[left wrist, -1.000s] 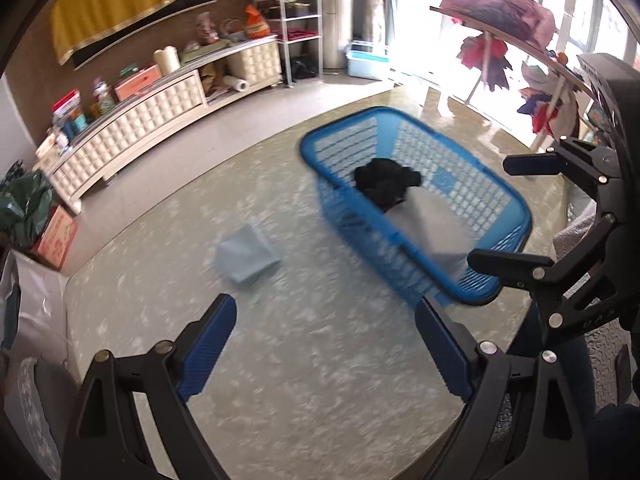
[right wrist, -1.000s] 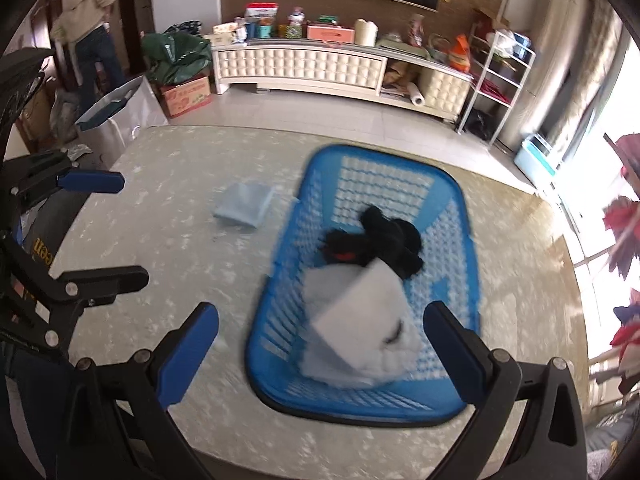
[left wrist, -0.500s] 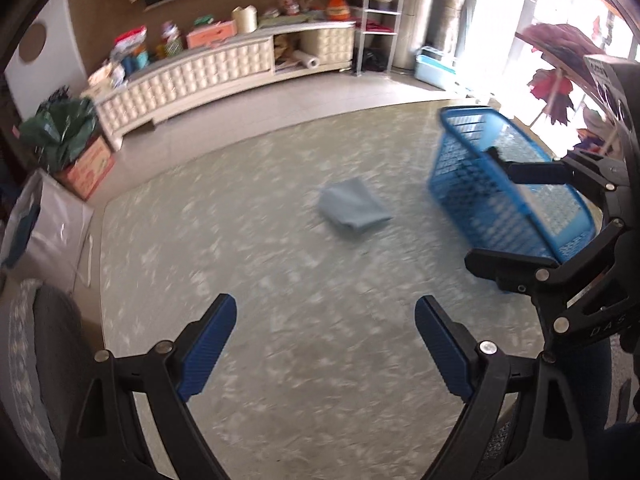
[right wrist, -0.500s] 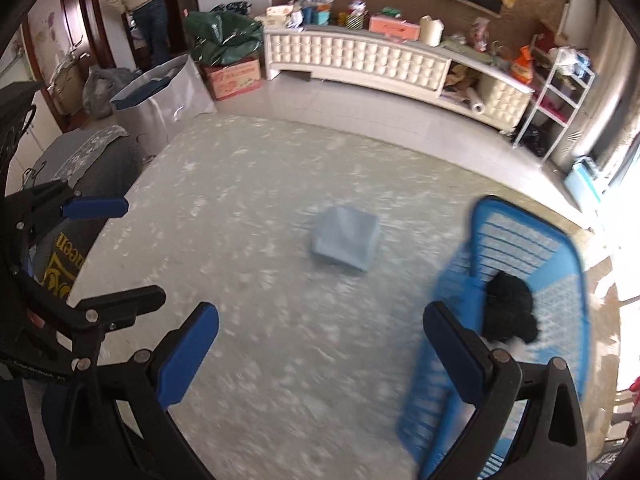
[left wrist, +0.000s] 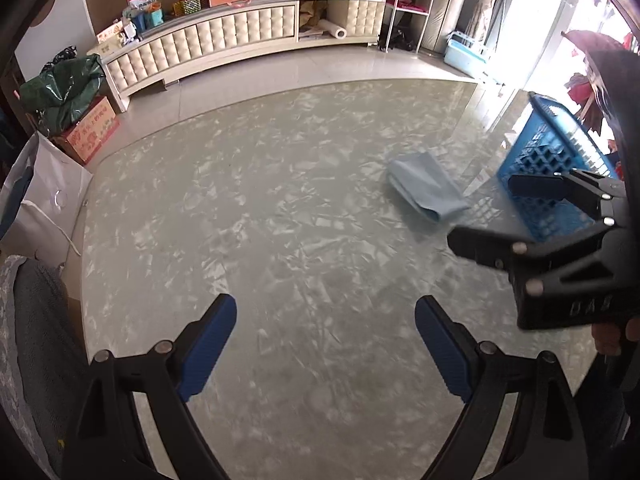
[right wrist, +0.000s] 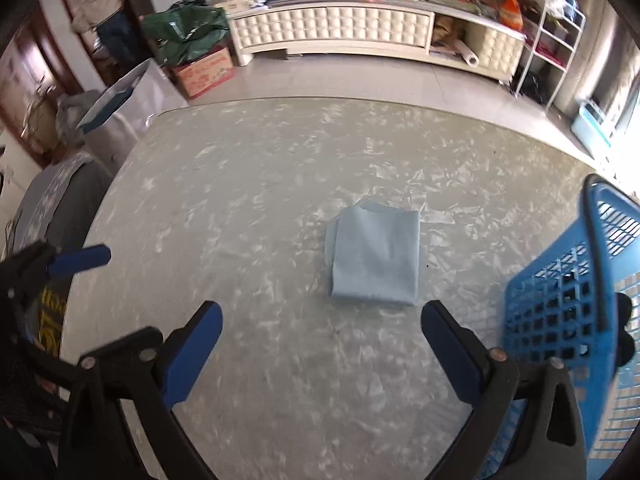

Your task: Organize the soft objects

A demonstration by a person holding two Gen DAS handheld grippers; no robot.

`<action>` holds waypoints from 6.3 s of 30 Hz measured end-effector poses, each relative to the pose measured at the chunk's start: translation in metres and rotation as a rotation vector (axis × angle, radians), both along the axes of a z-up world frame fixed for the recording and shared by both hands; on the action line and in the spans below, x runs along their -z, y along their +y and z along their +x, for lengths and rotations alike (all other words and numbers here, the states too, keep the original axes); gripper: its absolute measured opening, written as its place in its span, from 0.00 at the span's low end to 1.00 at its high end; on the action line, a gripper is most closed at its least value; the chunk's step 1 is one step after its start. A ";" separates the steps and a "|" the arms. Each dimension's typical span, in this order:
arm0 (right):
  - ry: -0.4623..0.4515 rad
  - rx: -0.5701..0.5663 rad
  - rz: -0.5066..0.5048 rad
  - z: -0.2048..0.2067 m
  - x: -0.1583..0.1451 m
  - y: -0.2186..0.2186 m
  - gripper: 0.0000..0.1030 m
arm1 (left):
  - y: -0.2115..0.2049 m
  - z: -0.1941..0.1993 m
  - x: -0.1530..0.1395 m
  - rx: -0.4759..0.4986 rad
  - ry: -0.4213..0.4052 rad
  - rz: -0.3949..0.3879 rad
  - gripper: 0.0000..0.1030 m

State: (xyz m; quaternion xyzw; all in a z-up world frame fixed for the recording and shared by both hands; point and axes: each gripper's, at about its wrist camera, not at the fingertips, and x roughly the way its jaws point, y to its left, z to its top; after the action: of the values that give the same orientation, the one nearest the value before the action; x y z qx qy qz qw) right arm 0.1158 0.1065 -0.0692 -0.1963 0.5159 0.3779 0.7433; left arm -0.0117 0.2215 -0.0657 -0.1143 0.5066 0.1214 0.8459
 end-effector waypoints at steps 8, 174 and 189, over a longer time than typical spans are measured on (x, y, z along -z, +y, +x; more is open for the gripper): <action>-0.043 0.080 -0.054 0.030 0.023 0.003 0.95 | 0.013 0.031 0.026 0.024 0.029 -0.001 0.87; -0.564 0.262 0.333 -0.119 -0.194 -0.309 1.00 | -0.250 -0.043 -0.184 0.166 -0.527 0.224 1.00; -0.567 0.260 0.339 -0.127 -0.196 -0.314 1.00 | -0.255 -0.049 -0.181 0.180 -0.522 0.223 1.00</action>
State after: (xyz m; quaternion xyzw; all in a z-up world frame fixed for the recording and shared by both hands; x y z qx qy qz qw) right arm -0.0114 -0.2076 0.1272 -0.0999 0.2397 0.2906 0.9209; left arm -0.0604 -0.0333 0.1156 -0.0027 0.2636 0.0671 0.9623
